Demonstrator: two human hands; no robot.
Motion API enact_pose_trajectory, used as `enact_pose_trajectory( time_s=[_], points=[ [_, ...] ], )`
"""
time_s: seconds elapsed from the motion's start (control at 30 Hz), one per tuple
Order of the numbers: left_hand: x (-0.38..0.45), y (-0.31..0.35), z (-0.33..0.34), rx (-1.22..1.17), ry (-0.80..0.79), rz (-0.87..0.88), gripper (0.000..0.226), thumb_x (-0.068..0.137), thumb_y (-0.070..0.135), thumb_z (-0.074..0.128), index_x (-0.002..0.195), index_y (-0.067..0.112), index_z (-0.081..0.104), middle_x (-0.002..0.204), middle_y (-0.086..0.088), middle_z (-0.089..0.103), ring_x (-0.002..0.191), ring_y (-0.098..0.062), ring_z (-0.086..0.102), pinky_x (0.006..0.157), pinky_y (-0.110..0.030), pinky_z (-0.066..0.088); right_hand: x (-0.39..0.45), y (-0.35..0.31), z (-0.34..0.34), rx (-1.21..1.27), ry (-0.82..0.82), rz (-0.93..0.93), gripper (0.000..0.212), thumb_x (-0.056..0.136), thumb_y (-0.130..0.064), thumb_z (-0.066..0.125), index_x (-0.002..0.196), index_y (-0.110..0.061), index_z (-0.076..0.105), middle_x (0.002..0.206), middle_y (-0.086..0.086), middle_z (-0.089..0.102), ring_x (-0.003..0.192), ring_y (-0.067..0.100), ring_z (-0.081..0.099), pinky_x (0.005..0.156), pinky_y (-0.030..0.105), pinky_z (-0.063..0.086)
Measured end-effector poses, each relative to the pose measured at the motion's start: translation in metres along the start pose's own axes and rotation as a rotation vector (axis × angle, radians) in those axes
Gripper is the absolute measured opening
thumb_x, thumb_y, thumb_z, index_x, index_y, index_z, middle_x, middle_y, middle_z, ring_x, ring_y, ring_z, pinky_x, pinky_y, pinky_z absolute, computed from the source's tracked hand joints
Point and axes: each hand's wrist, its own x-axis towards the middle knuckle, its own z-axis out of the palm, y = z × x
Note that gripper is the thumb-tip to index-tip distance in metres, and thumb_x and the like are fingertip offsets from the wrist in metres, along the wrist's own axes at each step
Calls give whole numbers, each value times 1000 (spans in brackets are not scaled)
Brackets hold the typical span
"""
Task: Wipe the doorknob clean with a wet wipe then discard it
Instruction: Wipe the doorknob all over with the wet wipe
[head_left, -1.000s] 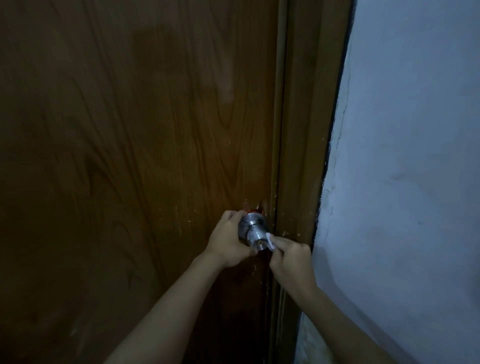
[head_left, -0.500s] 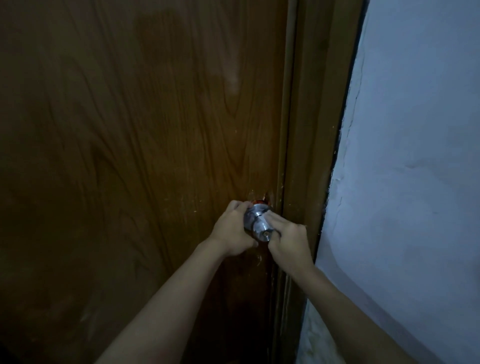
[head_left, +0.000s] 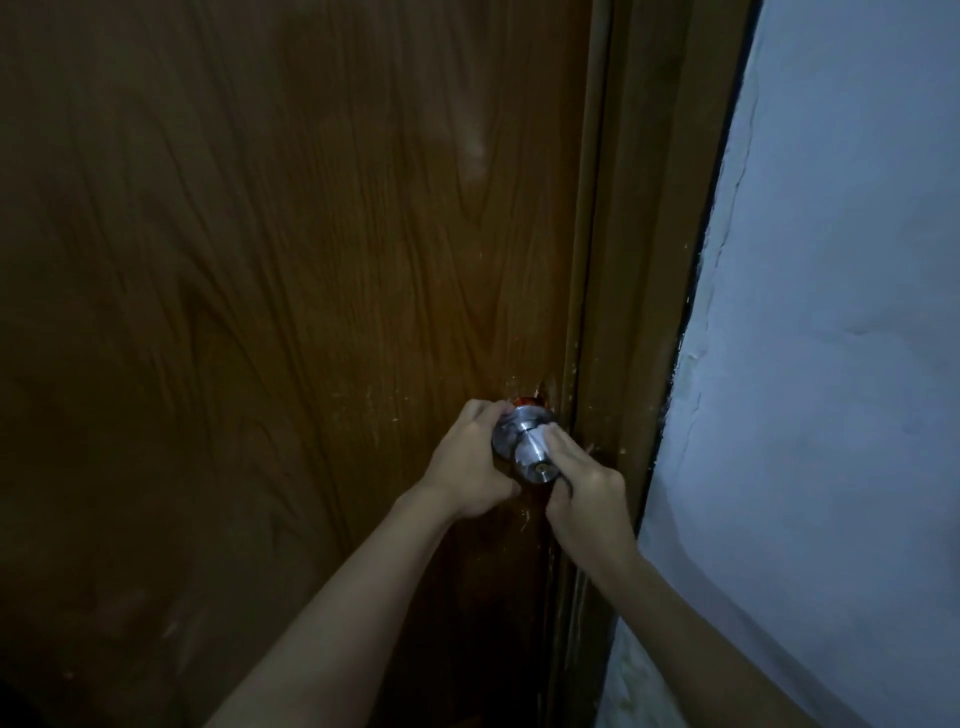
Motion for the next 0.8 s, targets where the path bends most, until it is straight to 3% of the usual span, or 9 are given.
enact_pose_trajectory(
  time_s=[0.1,0.2,0.27,0.4,0.53,0.67,0.8],
  points=[
    [-1,-3,2,-23,4,5,90,64,5,77,140,14,30,136,0,34,126,-17,38,94,-17,31,-11,5,6,-4,78,78,47,79,14,52,125,4,51,109,23,67,92,29,68,82,10,41],
    [-1,-4,2,-30,11,25,88,63,5,77,139,12,32,134,-2,36,124,-18,40,94,-18,32,-7,4,15,-39,108,35,50,77,17,55,125,7,49,122,25,59,110,32,60,91,23,43],
    [-1,-5,2,-26,10,29,87,63,6,77,138,11,33,134,-3,36,124,-19,40,95,-19,34,-11,5,21,-71,109,-42,53,74,18,57,125,8,47,128,26,53,120,32,47,97,28,36],
    [0,-5,2,-29,-2,25,88,63,3,76,139,10,32,135,-4,35,124,-20,40,95,-20,35,-27,18,19,-132,103,-140,44,83,-2,47,126,7,47,128,27,53,118,33,49,92,31,41],
    [0,-4,2,-21,2,16,88,63,2,75,139,10,32,136,-5,35,124,-20,41,96,-21,36,-14,7,20,-98,94,-14,51,77,14,57,126,6,47,128,26,54,117,36,53,93,39,38],
    [-1,-3,2,-27,-1,1,86,64,1,75,138,12,32,137,-4,34,124,-21,41,95,-23,39,-22,3,23,-146,105,-163,46,80,5,44,126,4,48,131,24,52,124,33,44,96,31,37],
    [0,-1,1,-26,4,-2,85,64,1,74,138,12,33,136,-3,35,123,-20,40,94,-21,36,-16,1,15,0,130,90,49,81,13,51,129,5,45,126,25,56,113,34,58,94,34,47]
  ],
)
